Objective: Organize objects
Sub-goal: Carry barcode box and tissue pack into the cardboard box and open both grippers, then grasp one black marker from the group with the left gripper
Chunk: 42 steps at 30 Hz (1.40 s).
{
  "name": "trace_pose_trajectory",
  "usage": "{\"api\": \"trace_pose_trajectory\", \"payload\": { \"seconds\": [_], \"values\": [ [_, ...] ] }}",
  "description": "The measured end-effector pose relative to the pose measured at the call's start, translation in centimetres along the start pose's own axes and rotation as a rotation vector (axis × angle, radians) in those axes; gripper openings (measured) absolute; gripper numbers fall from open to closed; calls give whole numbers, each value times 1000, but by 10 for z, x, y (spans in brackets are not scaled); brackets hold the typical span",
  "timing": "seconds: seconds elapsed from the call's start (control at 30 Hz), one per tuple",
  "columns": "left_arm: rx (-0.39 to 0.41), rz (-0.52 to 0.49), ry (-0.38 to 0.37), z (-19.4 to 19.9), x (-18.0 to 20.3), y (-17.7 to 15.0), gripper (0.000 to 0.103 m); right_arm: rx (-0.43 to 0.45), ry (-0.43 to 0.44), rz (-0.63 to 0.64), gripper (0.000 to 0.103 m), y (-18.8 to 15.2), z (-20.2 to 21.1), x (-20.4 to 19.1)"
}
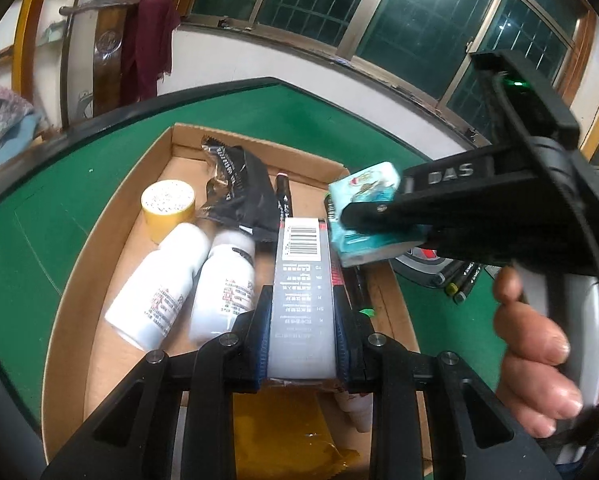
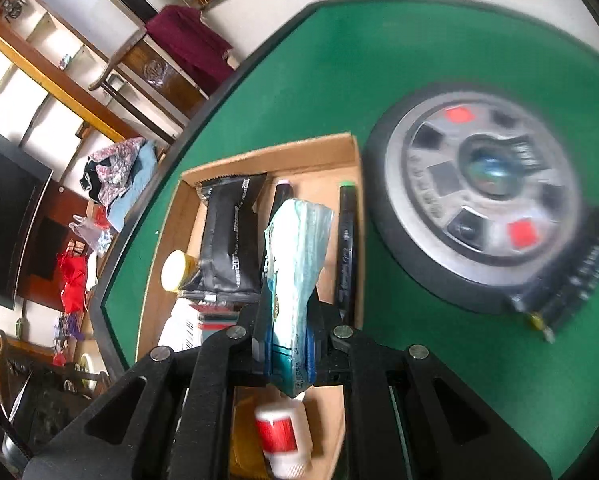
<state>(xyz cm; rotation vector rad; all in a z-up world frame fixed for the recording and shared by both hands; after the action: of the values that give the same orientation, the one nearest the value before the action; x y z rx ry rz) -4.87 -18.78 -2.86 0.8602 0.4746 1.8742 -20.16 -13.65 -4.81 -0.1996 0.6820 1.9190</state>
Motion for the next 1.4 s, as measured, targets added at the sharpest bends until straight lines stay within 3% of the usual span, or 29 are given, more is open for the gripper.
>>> {"api": "trace_pose_trajectory", "payload": {
  "seconds": [0.2, 0.5, 0.57, 0.63, 0.7, 0.93, 1.1, 1.27, 1.4],
  "values": [
    [0, 10, 2, -2, -3, -1, 23, -20, -4, -16, 13, 2, -14, 2],
    [-10, 14, -23, 0, 1, -1, 24, 36, 41, -16, 15, 0, 7, 6],
    [-8, 7, -14, 3, 4, -1, 25, 48, 55, -8, 22, 1, 12, 2],
    [1, 3, -12, 6, 6, -1, 25, 60, 60, -3, 41, 1, 15, -3],
    [5, 2, -6, 8, 6, 0, 25, 66, 46, 21, 47, 0, 16, -8],
    [38, 10, -6, 23, 5, 7, 25, 89, 46, 30, 48, -8, 35, -4],
    [81, -25, -32, 40, 20, 12, 25, 121, 118, -44, 48, -28, 75, 26],
    [43, -131, -151, 40, 73, 11, 26, 159, 93, -93, 49, -63, 114, 71],
    [7, -226, -176, 21, 126, 20, 39, 194, 72, -173, 49, -98, 147, 125]
  ]
}}
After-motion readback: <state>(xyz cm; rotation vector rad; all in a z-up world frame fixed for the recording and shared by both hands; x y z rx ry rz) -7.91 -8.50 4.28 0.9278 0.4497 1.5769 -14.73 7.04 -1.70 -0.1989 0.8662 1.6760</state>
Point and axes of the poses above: each gripper's, at about its wrist camera, not at the fingertips, and z roughly against the way its jaws point, x to its right, y to its top, the point moved 7 cm from there along -z, roughly the way its jaws point, and after that the axes turned 1 degree about -x, right-handed, at the moved point
